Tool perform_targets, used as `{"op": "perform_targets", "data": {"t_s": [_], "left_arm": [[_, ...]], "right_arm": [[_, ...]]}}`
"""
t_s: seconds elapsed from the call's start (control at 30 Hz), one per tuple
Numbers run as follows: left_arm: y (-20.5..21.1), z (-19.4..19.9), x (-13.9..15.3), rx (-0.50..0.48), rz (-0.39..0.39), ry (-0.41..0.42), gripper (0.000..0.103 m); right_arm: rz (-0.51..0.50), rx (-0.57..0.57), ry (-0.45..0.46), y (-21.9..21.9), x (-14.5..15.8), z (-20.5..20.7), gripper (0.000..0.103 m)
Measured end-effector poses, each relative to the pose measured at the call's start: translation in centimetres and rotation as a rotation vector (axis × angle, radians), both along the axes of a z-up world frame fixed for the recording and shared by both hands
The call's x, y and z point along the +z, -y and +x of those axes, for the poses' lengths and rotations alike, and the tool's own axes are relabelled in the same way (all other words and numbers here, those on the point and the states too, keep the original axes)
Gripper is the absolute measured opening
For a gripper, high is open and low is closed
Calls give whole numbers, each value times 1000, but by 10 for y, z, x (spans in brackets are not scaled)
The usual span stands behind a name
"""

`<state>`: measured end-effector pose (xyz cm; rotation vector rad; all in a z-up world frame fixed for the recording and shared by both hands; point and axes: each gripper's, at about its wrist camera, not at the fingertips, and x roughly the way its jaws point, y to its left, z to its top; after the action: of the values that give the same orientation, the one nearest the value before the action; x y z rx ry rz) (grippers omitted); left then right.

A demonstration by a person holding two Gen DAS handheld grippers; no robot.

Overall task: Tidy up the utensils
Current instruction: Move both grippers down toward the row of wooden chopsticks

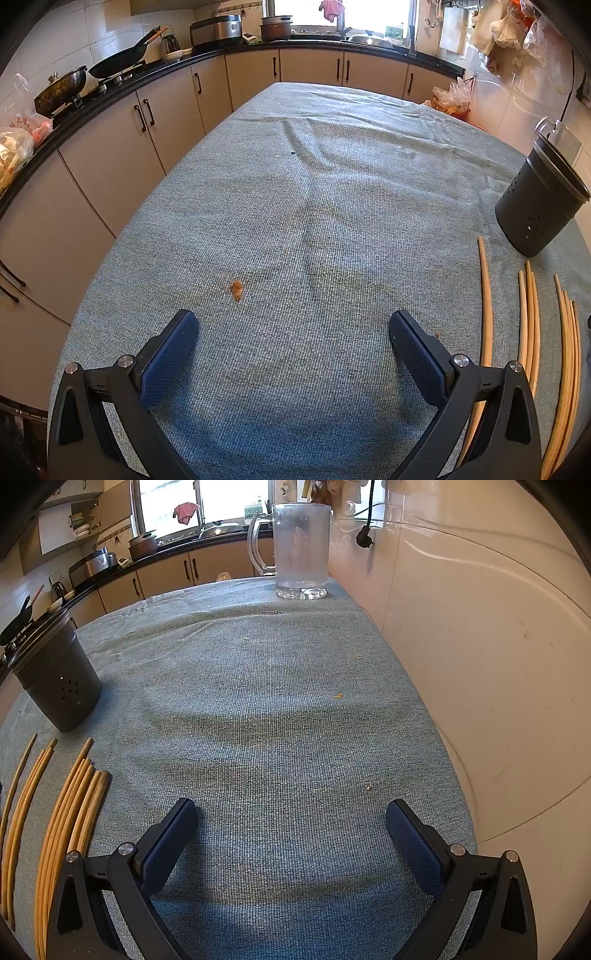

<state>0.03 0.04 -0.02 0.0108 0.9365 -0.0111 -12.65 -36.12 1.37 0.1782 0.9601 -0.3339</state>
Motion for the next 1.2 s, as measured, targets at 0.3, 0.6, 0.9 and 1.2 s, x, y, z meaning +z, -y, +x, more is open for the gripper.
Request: {"op": "perform_targets", "data": {"t_s": [0.3, 0.6, 0.9, 1.2], "left_arm": [[-1, 1, -3, 0, 0, -1, 103], [2, 1, -2, 1, 6, -3, 103], [8, -25, 22, 21, 92, 108, 103], [31, -117, 96, -40, 108, 375, 103]], "right_arm": [[5, 0, -2, 0, 0, 3, 103], [9, 27, -14, -1, 0, 4, 103], [-5, 10, -10, -2, 4, -7, 94], [-56, -63, 153, -31, 54, -63, 92]]}}
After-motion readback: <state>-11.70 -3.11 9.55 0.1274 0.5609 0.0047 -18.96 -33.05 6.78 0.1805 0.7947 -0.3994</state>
